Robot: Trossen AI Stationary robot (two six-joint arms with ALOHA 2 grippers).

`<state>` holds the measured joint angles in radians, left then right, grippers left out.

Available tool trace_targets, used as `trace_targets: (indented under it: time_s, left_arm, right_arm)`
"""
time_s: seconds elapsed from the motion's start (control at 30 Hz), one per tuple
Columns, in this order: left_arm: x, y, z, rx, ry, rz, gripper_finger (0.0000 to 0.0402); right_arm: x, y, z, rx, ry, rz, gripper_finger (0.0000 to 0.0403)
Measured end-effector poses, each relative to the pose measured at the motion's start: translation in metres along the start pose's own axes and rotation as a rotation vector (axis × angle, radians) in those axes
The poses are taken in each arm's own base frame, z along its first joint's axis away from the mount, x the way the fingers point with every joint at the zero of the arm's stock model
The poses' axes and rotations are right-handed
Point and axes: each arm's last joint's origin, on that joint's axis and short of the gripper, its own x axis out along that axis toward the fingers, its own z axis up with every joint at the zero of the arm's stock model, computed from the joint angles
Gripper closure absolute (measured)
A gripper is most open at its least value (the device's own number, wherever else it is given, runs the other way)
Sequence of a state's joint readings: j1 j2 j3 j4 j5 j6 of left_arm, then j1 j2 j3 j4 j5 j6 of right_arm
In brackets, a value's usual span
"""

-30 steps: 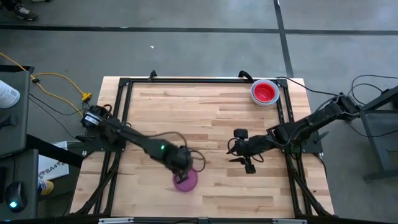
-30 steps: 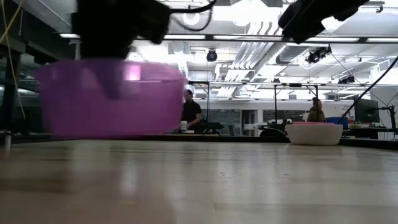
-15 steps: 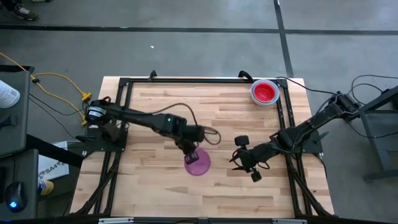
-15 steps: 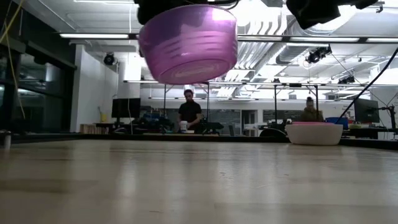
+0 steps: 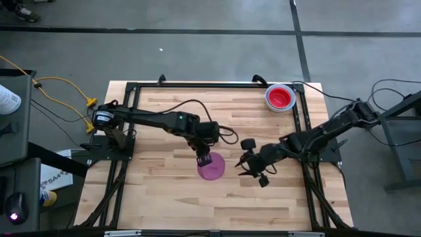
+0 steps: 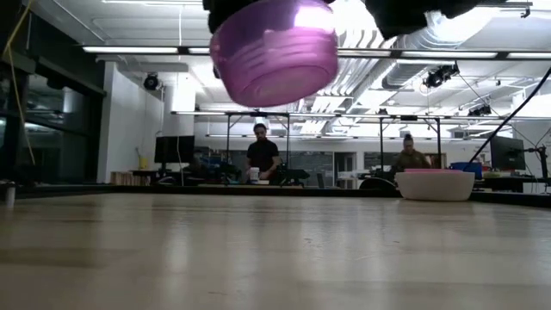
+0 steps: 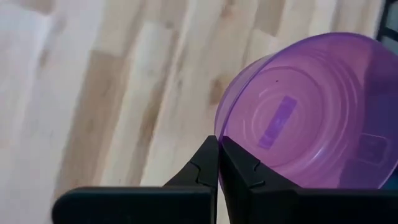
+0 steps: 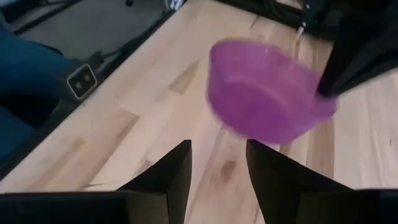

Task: Nest bowls inside each other
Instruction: Stack the purple bowl on the red bowl

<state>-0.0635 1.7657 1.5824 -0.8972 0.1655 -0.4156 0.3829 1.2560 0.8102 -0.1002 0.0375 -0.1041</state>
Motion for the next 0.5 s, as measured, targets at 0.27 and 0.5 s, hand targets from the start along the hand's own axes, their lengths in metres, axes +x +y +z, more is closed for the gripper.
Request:
trace_targets:
  time_s: [0.27,0.5]
  left_arm:
    - [0.006,0.005,-0.002,0.035,0.113,-0.002,0.0402]
    - [-0.009,-0.003,0.012,0.144,0.095,-0.001,0.0401]
  right_arm:
    - [0.02,-0.008,0.023,-0.064,0.043,0.032,0.0257]
    - [0.034,-0.009,0.036,-0.086,0.108,0.037,0.0257]
